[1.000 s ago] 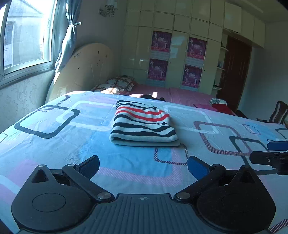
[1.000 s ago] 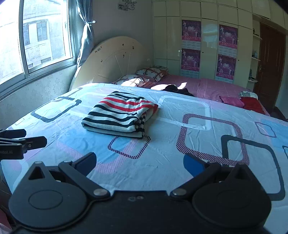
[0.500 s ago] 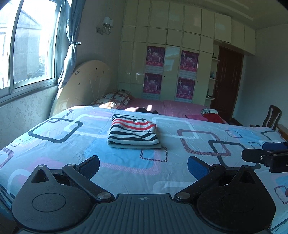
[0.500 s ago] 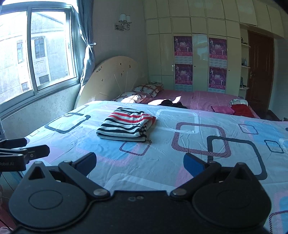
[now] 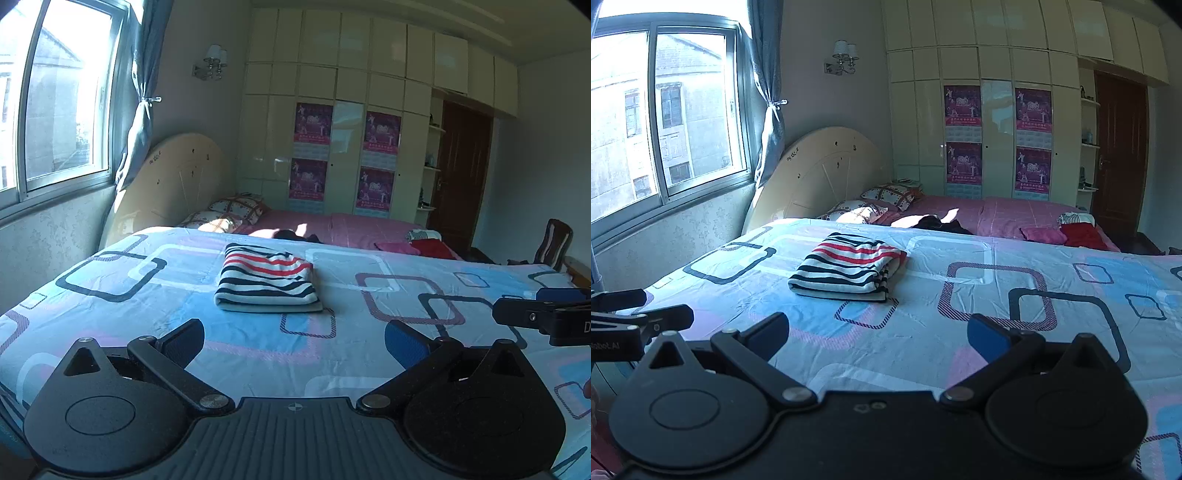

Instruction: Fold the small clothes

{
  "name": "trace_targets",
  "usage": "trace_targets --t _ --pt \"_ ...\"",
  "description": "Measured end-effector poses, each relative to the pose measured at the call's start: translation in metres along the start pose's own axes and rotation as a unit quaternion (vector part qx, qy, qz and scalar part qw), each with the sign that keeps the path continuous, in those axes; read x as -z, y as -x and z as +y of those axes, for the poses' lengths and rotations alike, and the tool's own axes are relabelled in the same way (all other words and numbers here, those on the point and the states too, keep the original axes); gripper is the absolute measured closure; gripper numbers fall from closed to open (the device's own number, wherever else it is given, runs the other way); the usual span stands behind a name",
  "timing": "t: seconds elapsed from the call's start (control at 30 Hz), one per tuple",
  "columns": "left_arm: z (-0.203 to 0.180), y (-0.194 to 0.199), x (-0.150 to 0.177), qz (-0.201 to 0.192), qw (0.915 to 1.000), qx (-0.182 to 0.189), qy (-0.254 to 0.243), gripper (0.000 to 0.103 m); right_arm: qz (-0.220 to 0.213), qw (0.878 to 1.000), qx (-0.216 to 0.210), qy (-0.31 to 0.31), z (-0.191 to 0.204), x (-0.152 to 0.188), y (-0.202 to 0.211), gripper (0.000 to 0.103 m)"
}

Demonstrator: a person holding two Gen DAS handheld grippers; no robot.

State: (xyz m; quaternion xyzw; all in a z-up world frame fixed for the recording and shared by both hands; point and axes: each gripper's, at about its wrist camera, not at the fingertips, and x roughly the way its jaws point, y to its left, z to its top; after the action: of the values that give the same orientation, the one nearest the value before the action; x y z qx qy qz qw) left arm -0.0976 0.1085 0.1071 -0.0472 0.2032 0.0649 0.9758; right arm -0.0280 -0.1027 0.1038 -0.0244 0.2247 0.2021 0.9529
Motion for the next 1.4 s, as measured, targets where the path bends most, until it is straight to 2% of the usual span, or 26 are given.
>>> trace_targets --t 0.23,1.4 --pt "-0.005 0.003 -0.005 -0.006 1.0 0.001 -0.001 0.0 -0.009 1.0 0.011 0.001 -0.002 -0.004 0.005 0.0" --pt "-0.008 0.007 -0.014 -0.014 0.9997 0.015 -0.012 0.0 -0.022 1.0 -0.002 0.004 0.006 -0.013 0.012 0.0"
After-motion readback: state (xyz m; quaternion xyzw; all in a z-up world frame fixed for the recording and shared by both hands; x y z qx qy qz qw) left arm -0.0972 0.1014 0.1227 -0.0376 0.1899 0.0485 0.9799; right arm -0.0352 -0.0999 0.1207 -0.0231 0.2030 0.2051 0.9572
